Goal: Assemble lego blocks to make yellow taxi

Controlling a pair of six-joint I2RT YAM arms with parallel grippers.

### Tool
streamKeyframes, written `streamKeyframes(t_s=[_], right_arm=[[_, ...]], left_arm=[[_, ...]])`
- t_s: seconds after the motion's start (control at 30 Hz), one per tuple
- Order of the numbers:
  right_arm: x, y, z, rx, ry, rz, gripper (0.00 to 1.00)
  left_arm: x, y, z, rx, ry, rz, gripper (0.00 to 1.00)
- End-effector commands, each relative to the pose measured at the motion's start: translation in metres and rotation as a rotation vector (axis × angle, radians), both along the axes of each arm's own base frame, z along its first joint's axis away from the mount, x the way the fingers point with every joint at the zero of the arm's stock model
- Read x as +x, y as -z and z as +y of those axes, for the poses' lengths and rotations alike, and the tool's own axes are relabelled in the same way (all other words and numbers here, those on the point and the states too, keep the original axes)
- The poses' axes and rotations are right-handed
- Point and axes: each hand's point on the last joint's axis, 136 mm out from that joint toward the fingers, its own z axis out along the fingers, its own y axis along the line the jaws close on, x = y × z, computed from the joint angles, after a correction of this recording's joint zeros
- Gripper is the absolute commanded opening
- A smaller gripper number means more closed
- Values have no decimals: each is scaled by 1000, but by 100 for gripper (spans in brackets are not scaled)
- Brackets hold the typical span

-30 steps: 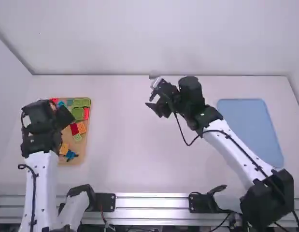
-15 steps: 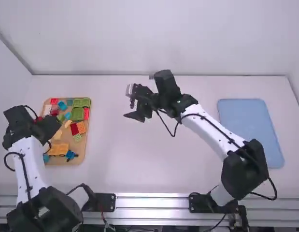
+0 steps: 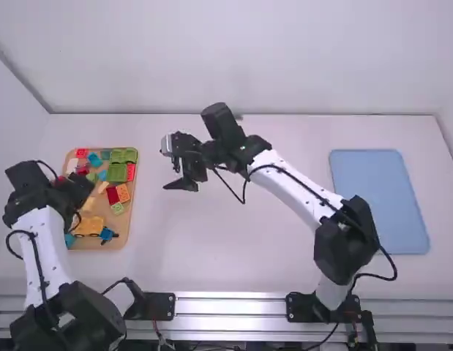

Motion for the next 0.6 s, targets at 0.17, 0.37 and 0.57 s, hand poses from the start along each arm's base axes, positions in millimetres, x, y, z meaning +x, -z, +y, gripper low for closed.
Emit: streamKeyframes(t_s=[0.17, 0.37, 0.57], right_arm=[[2, -1, 10, 21, -44, -10, 98], [5, 0, 8, 18, -37, -13, 98], [10, 0, 4, 17, -24, -10, 98]], left_arm=[[10, -13, 19, -19, -111, 163, 99], [12, 12, 35, -44, -152, 363, 99], [4, 70, 36, -149, -177, 517, 96]])
